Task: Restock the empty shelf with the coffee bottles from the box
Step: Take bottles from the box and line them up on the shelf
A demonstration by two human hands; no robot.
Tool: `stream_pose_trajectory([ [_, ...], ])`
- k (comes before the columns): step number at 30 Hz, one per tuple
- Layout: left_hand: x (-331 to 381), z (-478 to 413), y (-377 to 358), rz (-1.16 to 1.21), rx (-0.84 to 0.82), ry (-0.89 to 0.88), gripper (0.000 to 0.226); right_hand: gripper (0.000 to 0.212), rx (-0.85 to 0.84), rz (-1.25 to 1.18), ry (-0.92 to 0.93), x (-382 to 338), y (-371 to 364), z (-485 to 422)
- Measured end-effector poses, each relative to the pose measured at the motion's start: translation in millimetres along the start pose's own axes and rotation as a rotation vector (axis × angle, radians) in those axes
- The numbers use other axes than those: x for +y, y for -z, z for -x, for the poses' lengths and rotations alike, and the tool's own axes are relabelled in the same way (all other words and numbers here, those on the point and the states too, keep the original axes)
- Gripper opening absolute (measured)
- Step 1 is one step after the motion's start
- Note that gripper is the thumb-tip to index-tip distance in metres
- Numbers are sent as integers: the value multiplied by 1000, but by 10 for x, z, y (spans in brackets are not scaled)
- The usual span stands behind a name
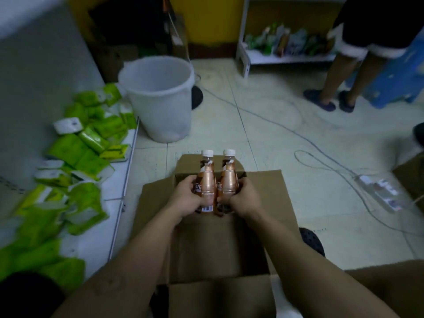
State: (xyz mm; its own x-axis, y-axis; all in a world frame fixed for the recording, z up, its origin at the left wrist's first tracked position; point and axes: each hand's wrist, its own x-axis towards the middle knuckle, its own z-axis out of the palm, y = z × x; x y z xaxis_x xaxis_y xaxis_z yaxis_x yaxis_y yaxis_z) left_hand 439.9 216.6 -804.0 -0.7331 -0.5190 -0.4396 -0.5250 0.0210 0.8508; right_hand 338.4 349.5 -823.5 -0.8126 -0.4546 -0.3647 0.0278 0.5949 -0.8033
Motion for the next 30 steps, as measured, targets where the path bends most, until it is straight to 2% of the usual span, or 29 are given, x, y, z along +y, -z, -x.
stream_pose_trajectory([
  [2, 332, 224, 210, -17, 50, -81, 88, 65, 9, -8, 97, -361, 133, 143],
  [9, 1109, 1075, 1016, -97, 331, -347, 70, 57, 10, 27, 459, -1577, 272, 761],
  [14, 1403, 1698, 1615, -169, 522, -436, 67, 58, -45, -47, 655, -2282, 150, 1218],
  [17, 1505, 2092, 1979, -186, 611, -450, 71, 61, -81, -63, 756, -2660, 26, 1452],
  [22, 1506, 2830, 2522, -203, 728, -438, 64, 65, -150, -37, 892, -3218, -366, 1912],
  [30, 961, 3864, 3133, -191, 935, -303, 77, 65, -399, 65, 1018, -3716, -1328, 2716],
])
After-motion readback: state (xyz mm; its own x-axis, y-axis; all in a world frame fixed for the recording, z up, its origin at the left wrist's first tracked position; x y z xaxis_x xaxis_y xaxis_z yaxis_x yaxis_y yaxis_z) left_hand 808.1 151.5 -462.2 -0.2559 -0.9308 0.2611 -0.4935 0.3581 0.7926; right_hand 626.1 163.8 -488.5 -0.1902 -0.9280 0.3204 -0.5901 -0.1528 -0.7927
